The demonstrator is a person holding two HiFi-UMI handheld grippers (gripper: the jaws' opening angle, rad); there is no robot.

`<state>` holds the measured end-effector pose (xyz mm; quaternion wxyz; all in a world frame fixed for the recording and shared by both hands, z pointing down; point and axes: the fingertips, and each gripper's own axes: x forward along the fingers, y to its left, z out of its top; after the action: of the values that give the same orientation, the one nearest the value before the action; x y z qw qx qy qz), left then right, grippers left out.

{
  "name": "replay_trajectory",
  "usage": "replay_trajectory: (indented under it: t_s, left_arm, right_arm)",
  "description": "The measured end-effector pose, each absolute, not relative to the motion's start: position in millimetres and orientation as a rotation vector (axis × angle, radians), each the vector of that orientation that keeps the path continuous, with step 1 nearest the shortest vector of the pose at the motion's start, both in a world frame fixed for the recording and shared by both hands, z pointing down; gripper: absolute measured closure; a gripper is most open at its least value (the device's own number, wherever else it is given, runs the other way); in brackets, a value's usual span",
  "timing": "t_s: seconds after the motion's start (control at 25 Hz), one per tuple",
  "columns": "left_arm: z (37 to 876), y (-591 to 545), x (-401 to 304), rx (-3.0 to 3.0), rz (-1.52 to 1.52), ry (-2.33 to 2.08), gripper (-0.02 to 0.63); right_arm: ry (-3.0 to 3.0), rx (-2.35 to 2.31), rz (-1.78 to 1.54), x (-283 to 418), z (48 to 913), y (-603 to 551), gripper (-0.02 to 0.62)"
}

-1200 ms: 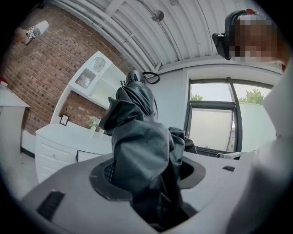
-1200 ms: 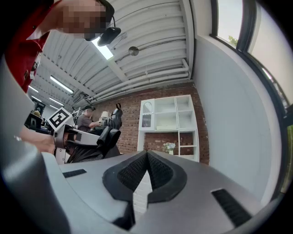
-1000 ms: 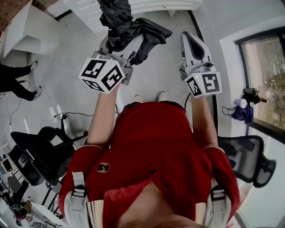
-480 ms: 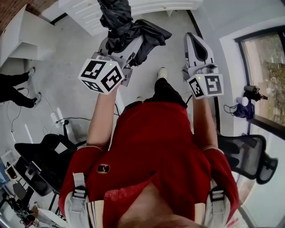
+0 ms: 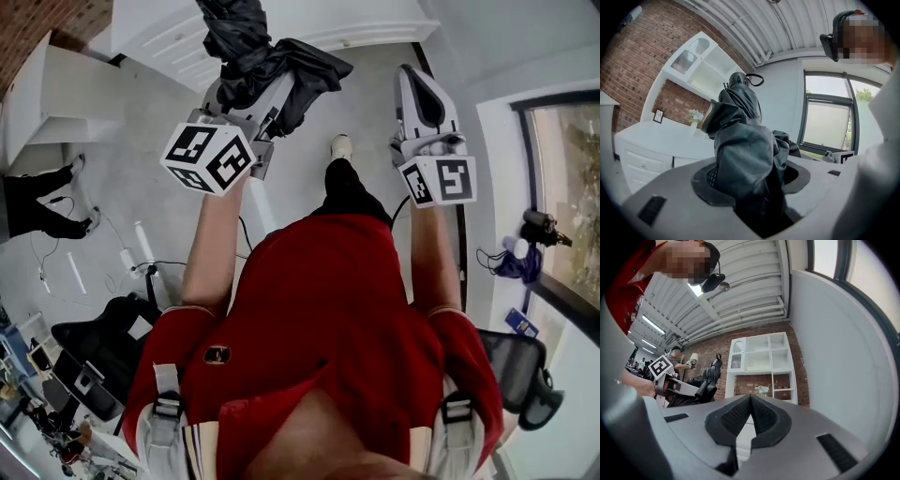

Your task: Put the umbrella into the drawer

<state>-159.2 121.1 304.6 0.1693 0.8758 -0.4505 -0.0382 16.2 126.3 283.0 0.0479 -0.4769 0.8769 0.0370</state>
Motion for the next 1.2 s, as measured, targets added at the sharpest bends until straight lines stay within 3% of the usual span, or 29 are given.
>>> replay_trajectory:
  t_s: [0.6, 1.2]
  left_arm:
    - [346, -121, -92, 2.368, 0.065, -1.346, 0.364]
    - [426, -200, -91, 2.373, 0.342, -1.162, 0.364]
  right_arm:
    - [2.732, -1.398, 0.015, 105, 297, -115, 0.597]
    - [2.719, -1.517, -0.065, 113, 325, -166, 0.597]
